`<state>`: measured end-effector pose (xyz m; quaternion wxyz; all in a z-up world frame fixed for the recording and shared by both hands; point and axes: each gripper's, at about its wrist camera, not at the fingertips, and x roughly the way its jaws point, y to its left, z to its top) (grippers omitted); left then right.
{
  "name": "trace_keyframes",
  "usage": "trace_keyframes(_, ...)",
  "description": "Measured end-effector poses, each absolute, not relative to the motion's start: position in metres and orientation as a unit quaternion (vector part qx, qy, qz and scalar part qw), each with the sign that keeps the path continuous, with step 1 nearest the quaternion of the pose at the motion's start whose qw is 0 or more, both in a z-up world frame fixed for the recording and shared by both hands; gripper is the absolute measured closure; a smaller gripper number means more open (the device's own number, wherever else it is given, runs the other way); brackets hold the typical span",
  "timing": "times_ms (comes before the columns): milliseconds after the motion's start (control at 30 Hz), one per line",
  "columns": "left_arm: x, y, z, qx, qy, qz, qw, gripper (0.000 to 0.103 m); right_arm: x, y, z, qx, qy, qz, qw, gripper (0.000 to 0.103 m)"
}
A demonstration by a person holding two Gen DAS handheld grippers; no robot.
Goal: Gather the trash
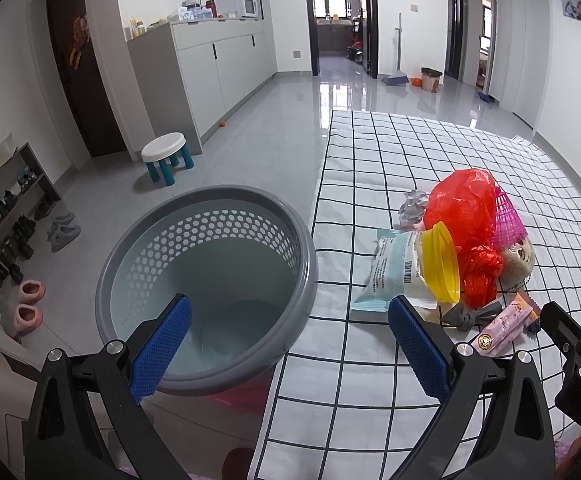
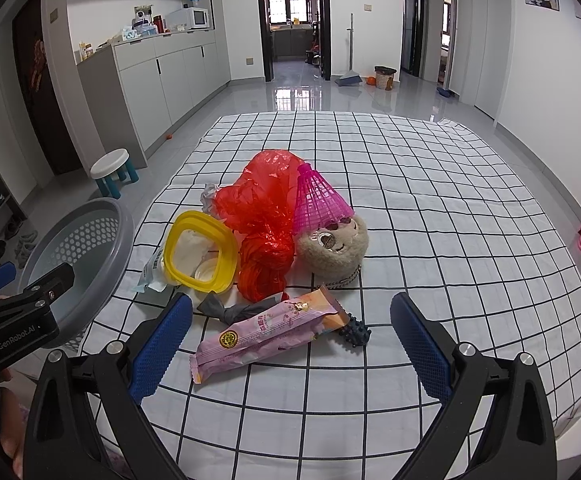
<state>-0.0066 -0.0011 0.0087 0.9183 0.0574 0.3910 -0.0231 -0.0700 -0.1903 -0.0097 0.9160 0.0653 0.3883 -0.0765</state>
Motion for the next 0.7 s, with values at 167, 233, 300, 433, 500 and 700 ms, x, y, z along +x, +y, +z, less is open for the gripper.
trace_keyframes(167, -0.0066, 0.0005, 0.0097, 0.055, 0.391, -0.023, 0.918, 0.006, -0.07, -0.1904, -0.0097, 0.065, 0.389, -0.077, 0.916, 0.008)
trace_keyframes(233, -0.0067, 0.0007, 0.0097, 0.055, 0.391, -0.023, 0.918, 0.006, -0.0701, -0.1905, -0.0097, 0.065, 0.388, -0.076, 0.916, 0.008)
trace_keyframes(300, -0.0065, 0.001, 0.0098, 0.056, 0.391, -0.023, 0.918, 0.006, -0.0699, -0.1904, -0.0098, 0.065, 0.389, -0.077, 0.916, 0.008)
trace_keyframes(433, -0.0067, 0.0006, 0.0096, 0.055, 0.391, -0.023, 0.918, 0.006, -0.0705, -0.1911, -0.0096, 0.065, 0.389, -0.077, 0.916, 0.008)
trace_keyframes(500, -0.0067, 0.0009, 0.0098, 0.055, 0.391, -0.023, 0.918, 0.006, -0.0706, -0.1912, -0.0096, 0.064, 0.389, -0.078, 0.916, 0.008)
trace_keyframes(700, -0.0064, 0.0007, 0.0088, 0.057, 0.392, -0.02, 0.918, 0.006, -0.0726, -0.1986, -0.011, 0.069, 0.392, -0.079, 0.914, 0.008)
